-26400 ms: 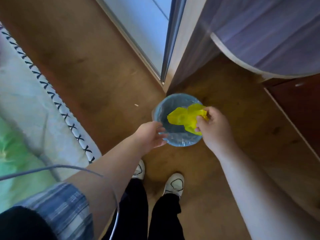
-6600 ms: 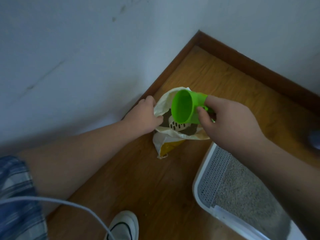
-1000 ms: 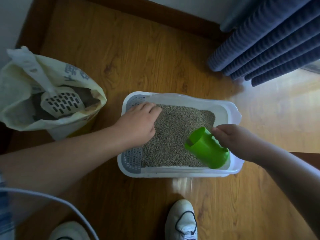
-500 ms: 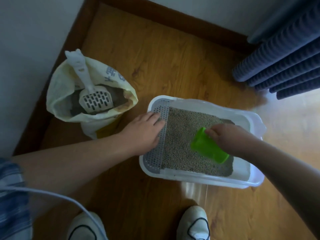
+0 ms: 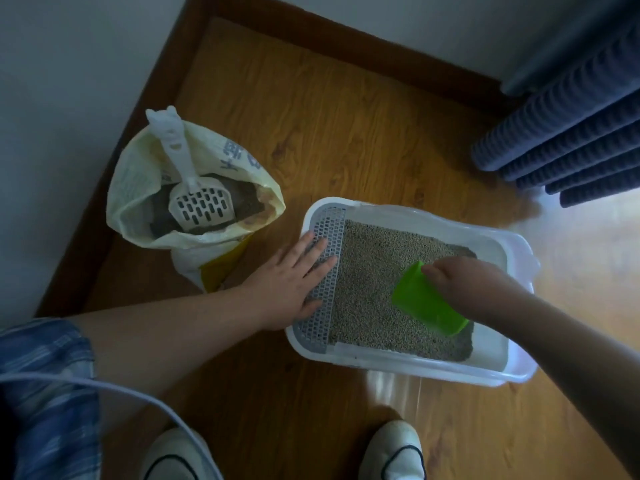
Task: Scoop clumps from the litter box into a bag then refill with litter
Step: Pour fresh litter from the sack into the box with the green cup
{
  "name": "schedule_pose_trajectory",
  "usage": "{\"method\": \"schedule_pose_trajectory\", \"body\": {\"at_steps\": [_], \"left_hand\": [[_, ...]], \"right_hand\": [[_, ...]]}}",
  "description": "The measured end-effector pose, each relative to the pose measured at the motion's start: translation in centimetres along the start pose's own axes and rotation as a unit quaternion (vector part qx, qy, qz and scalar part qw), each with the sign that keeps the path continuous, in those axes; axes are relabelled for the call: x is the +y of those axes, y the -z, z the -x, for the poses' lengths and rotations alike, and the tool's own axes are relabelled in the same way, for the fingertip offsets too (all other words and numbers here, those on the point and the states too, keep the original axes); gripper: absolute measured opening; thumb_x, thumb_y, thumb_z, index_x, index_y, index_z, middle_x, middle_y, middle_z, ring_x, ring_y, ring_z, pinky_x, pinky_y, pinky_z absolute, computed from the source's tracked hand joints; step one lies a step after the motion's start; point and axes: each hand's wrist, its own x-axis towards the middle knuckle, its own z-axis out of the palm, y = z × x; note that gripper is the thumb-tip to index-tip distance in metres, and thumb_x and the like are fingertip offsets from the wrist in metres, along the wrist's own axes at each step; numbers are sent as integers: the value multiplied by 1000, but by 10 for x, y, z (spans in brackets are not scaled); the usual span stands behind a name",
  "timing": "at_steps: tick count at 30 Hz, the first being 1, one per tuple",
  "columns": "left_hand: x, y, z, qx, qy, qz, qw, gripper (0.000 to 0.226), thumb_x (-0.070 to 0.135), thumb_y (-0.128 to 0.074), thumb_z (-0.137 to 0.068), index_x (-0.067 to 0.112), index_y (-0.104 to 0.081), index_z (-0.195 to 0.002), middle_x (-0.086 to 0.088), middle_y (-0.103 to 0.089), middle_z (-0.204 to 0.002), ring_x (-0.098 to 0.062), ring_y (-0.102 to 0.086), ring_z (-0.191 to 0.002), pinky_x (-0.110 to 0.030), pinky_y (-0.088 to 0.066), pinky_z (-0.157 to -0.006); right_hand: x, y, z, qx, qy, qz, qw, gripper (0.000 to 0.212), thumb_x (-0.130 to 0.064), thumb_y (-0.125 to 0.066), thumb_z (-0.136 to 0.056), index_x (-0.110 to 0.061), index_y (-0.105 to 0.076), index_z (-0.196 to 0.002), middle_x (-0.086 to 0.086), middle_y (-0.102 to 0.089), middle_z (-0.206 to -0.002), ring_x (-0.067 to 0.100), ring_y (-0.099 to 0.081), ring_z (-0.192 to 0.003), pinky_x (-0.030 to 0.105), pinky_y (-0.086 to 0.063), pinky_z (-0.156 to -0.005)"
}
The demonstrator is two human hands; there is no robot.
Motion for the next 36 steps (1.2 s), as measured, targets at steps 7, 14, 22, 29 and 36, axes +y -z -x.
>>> {"method": "schedule_pose_trajectory", "body": {"at_steps": [7, 14, 22, 29, 36], "left_hand": [[-3, 5, 0, -9, -7, 23, 1000, 79, 60, -30, -100, 25, 11, -157, -7, 21, -164, -29, 27, -148, -55, -9, -121], [-19, 23, 16, -17, -15, 86, 996, 66, 41, -38, -103, 26, -6, -159, -1, 7, -167, -23, 12, -153, -53, -15, -121], [-46, 34, 98, 42, 37, 77, 995, 64, 35, -41, -101, 20, -16, -158, -8, -9, -167, -25, -3, -153, -44, -12, -124], [-66, 36, 162, 138, 86, 86, 983, 55, 32, -49, -96, 20, -40, -148, -4, -39, -155, -22, -37, -141, -36, -32, -114], [-76, 34, 183, 157, 120, 85, 977, 45, 30, -48, -96, 23, -47, -140, 2, -50, -140, -17, -45, -130, -37, -45, -104]], "right_hand": [[-39, 53, 27, 169, 159, -338, 912, 44, -54, -41, -91, -18, -56, -72, 0, -54, -58, 9, -48, -51, 33, -38, -54], [-144, 76, 10, 101, 358, -399, 838, 38, -38, -37, -100, -11, -52, -77, 7, -51, -69, 19, -50, -62, 36, -43, -58], [-219, 62, -23, 75, 418, -259, 867, 38, -34, -37, -101, -9, -54, -80, -1, -53, -67, 10, -50, -62, 29, -38, -58], [-256, 49, -45, 84, 372, -74, 922, 32, -33, -42, -104, -13, -55, -82, -2, -51, -69, 18, -49, -65, 31, -23, -59], [-268, 24, -67, 98, 293, 130, 942, 15, -27, -43, -101, -26, -50, -88, -3, -42, -88, 21, -53, -83, 37, -46, -71]]}}
